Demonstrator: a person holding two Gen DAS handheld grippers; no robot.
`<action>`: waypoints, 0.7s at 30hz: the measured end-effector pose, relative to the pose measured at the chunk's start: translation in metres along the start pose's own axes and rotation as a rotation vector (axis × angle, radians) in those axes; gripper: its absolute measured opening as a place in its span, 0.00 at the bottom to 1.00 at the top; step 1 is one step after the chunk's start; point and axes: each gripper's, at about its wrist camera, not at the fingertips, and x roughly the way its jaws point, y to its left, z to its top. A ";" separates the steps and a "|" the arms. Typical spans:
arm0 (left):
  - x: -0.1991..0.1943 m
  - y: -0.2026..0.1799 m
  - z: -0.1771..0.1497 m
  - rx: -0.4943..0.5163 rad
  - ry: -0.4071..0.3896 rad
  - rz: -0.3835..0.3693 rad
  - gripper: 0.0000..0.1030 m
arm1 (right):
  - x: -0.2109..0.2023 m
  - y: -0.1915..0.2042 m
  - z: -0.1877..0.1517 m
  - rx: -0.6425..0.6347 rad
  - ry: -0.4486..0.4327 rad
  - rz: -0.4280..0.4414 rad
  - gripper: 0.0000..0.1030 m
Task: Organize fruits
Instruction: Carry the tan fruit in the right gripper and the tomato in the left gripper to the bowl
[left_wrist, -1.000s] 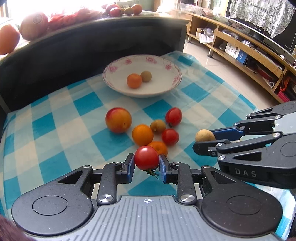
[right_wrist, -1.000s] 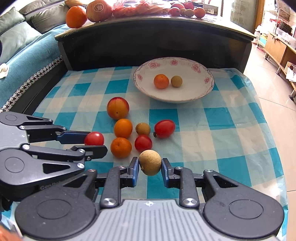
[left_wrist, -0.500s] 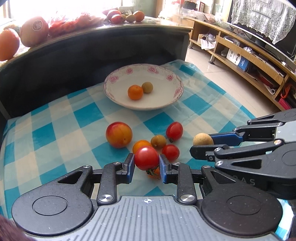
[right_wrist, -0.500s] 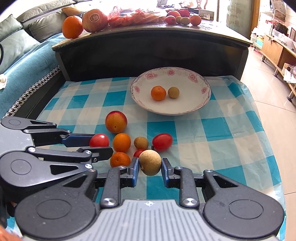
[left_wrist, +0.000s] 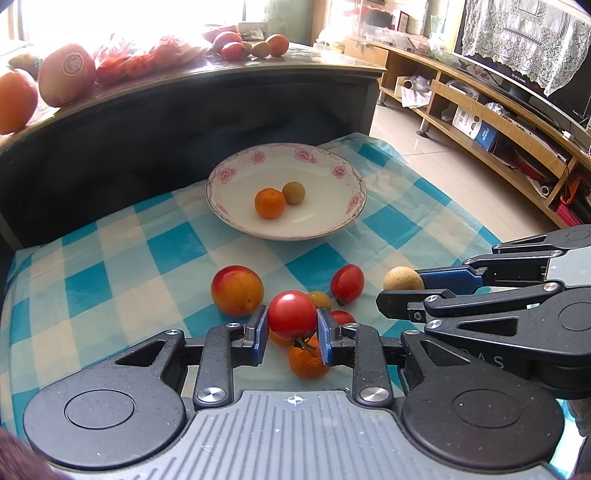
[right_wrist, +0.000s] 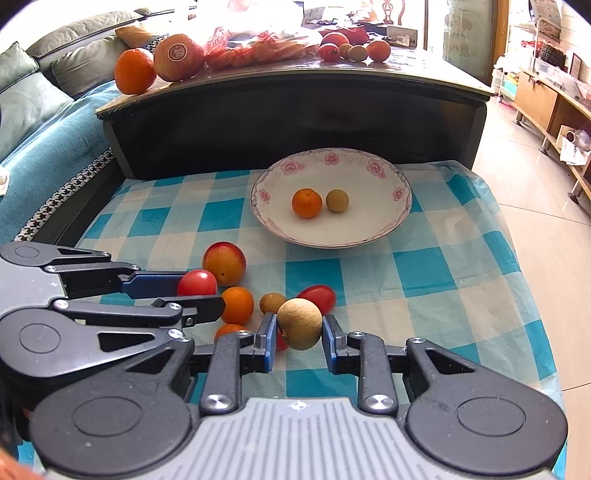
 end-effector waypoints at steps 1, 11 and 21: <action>0.000 0.000 0.001 0.003 -0.001 0.002 0.33 | 0.000 0.000 0.000 0.001 0.000 0.000 0.29; 0.001 -0.001 0.006 0.013 -0.009 0.011 0.33 | 0.000 -0.002 0.005 0.009 -0.013 -0.008 0.30; 0.005 0.001 0.016 0.019 -0.018 0.021 0.33 | 0.005 -0.005 0.015 0.014 -0.020 -0.013 0.30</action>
